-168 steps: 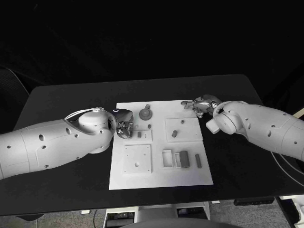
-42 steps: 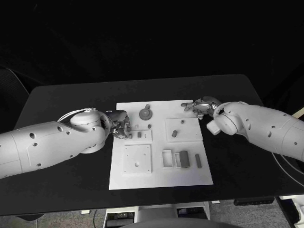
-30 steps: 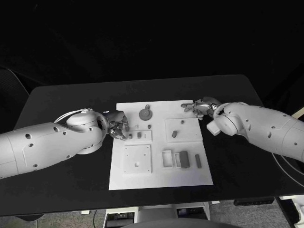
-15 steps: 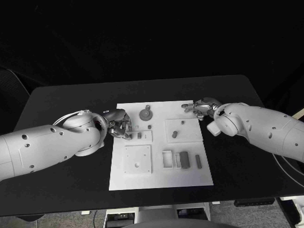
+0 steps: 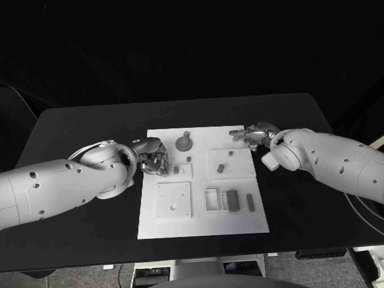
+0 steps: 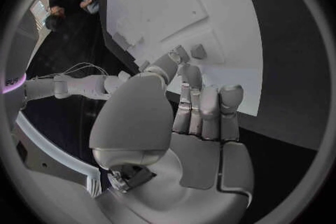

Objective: Assemble the parts on the task board

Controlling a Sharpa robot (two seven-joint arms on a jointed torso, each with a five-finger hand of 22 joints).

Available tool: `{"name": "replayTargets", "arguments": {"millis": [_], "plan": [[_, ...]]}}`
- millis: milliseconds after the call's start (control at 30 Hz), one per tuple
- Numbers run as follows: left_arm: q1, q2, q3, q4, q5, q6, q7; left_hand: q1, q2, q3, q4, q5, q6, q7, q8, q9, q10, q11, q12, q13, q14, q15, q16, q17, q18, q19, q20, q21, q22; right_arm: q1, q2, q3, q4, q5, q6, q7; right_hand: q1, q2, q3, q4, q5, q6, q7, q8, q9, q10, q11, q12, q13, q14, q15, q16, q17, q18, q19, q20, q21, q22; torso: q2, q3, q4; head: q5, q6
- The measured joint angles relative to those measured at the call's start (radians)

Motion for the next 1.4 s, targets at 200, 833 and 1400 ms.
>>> {"name": "replayTargets", "arguments": {"millis": [200, 833, 1400], "plan": [[-0.006, 0.003, 0.000, -0.007, -0.011, -0.002, 0.000, 0.000, 0.000, -0.015, -0.004, 0.000, 0.000, 0.000, 0.000, 0.000, -0.004, 0.004, 0.000, 0.000, 0.000, 0.000, 0.000, 0.000, 0.000, 0.000, 0.000, 0.000, -0.001, 0.000, 0.000, 0.000, 0.001, 0.000, 0.001, 0.000, 0.000, 0.000, 0.000, 0.000, 0.000, 0.000, 0.000, 0.000, -0.001, 0.000, 0.000, 0.000, 0.000, 0.000, 0.000, 0.000, 0.000, 0.000, 0.000, 0.000, 0.000, 0.000, 0.000, -0.0006, 0.0001, -0.001, -0.003], [-0.020, 0.025, 0.000, -0.039, -0.025, -0.008, -0.003, 0.009, -0.009, -0.065, -0.001, 0.003, -0.090, -0.001, -0.069, -0.022, -0.004, 0.004, -0.005, -0.005, 0.002, 0.002, -0.004, -0.001, 0.000, 0.000, 0.000, 0.000, -0.007, 0.000, 0.000, 0.000, -0.001, 0.000, 0.002, 0.000, 0.000, 0.000, 0.000, 0.000, 0.000, 0.000, -0.003, 0.000, -0.001, 0.000, 0.000, 0.000, 0.000, 0.000, 0.001, -0.004, 0.000, 0.000, 0.000, 0.000, 0.000, 0.000, 0.001, -0.0014, -0.0002, -0.005, -0.009], [-0.022, 0.029, 0.000, -0.046, -0.033, -0.005, -0.017, 0.033, 0.015, -0.059, 0.005, 0.007, -0.068, 0.007, -0.054, -0.012, -0.004, 0.004, -0.005, -0.004, 0.003, 0.004, -0.004, -0.002, 0.000, 0.000, 0.001, 0.000, -0.010, 0.000, 0.001, 0.000, -0.003, 0.000, 0.004, 0.000, 0.000, 0.000, 0.000, 0.000, 0.000, 0.000, -0.004, 0.000, -0.001, 0.000, 0.000, 0.000, 0.000, 0.000, 0.001, -0.004, 0.000, 0.000, 0.000, 0.000, 0.000, 0.000, 0.000, -0.0012, 0.0001, -0.007, -0.009]]}}
